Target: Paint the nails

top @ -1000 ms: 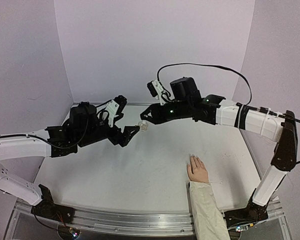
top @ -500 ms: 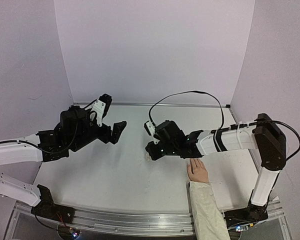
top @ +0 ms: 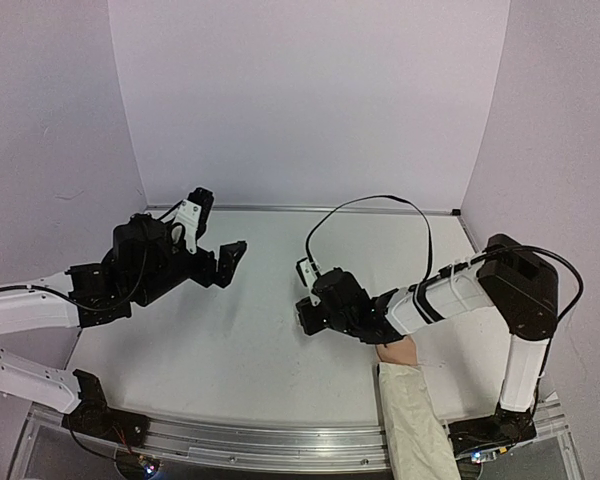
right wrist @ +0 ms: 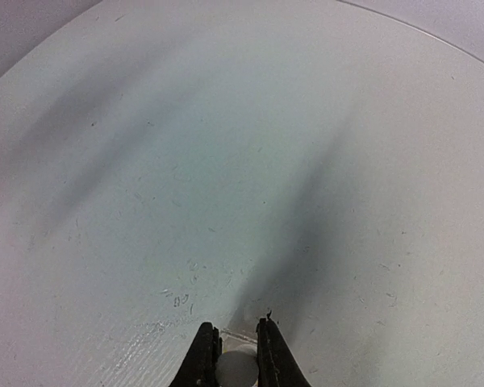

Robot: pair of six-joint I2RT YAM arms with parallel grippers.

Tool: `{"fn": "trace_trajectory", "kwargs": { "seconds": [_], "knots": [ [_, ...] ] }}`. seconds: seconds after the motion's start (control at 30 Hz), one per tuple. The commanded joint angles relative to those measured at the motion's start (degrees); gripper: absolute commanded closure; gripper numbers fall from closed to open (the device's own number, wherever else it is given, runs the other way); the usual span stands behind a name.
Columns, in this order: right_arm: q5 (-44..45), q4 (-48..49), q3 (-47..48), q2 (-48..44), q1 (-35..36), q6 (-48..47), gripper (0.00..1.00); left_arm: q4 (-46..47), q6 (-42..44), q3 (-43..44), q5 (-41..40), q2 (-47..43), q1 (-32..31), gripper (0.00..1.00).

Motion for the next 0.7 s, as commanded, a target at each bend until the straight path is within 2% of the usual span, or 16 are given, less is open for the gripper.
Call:
{"fn": "trace_trajectory", "kwargs": {
  "seconds": [0.0, 0.07, 0.1, 0.17, 0.27, 0.43, 0.57, 0.67],
  "knots": [
    [2.9, 4.8, -2.1, 0.2, 0.5, 2.4, 1.00, 0.0, -0.9, 0.1, -1.3, -1.9, 0.1, 0.02],
    [3.2, 4.9, -2.5, -0.1, 0.5, 2.9, 1.00, -0.1, -1.1, 0.2, -1.3, -1.7, 0.1, 0.02],
    [3.4, 4.9, -2.7, -0.3, 0.5, 3.3, 0.97, -0.1, -1.2, 0.2, -1.3, -1.7, 0.1, 0.02],
    [4.1, 4.8, -3.1, -1.5, 0.5, 3.7, 0.84, -0.2, -1.4, 0.3, -1.4, -1.5, 0.1, 0.01],
    [4.8, 4.1, -3.1, -2.9, 0.5, 3.6, 0.73, -0.3, -1.7, 0.6, -1.8, -1.0, 0.1, 0.01],
    [5.4, 1.6, -2.7, -6.2, 0.0, 2.7, 0.44, -0.3, -2.8, 0.6, -3.7, -0.5, 0.4, 0.00],
    [4.1, 0.7, -3.8, -10.5, -2.1, 2.2, 0.33, -0.3, -5.2, -0.6, -3.4, -1.2, 3.8, 0.01],
    [2.6, -1.5, -5.3, -14.7, -6.4, 2.3, 0.29, -0.3, -9.2, -3.5, -0.9, -3.7, 10.0, 0.00]
  ]
}}
